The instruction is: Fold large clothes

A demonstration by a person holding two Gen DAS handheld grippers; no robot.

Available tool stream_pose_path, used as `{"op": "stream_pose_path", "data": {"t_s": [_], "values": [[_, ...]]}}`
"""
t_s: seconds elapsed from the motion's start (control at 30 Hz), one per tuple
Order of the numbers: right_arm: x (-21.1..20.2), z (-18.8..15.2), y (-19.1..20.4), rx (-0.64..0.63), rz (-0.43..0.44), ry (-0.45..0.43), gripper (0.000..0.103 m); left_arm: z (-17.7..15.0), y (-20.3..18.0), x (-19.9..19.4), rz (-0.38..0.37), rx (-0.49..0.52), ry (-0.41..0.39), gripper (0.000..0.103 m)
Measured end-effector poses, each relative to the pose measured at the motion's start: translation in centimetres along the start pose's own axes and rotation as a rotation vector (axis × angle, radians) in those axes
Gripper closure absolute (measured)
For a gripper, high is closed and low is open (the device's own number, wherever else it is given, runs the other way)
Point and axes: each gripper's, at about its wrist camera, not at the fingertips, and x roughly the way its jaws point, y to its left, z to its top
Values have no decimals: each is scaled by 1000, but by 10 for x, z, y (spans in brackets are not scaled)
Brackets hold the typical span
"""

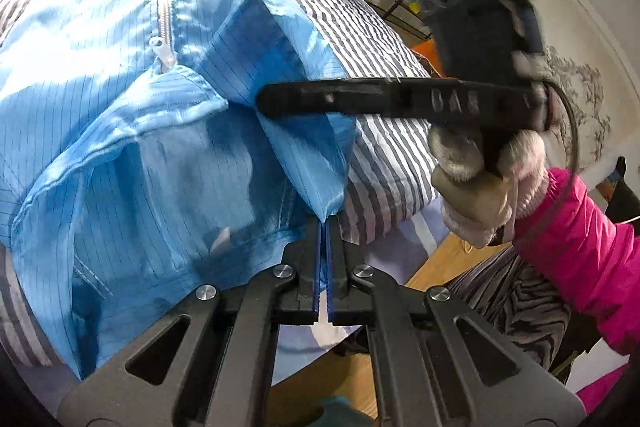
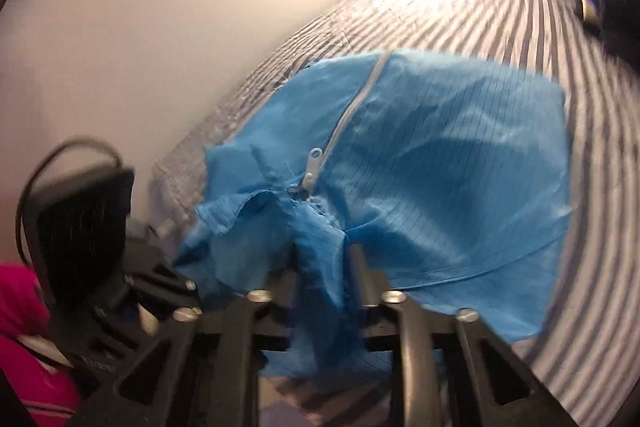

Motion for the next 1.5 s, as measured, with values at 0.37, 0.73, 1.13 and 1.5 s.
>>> {"op": "stream_pose_path", "data": {"t_s": [0.37, 0.73, 1.13, 1.5], "values": [[-6, -10, -74, 488, 311, -116, 97, 2, -9, 6, 6, 16, 10, 103], [-6, 2, -51, 379, 202, -115, 102, 29, 34, 3, -113, -252, -73, 75], [-12, 2, -53, 371, -6, -91, 103, 23, 5, 9, 13, -69, -83, 103], [-44, 17, 13, 149, -39, -154, 82, 16, 30, -66, 147, -25, -90, 103]]}}
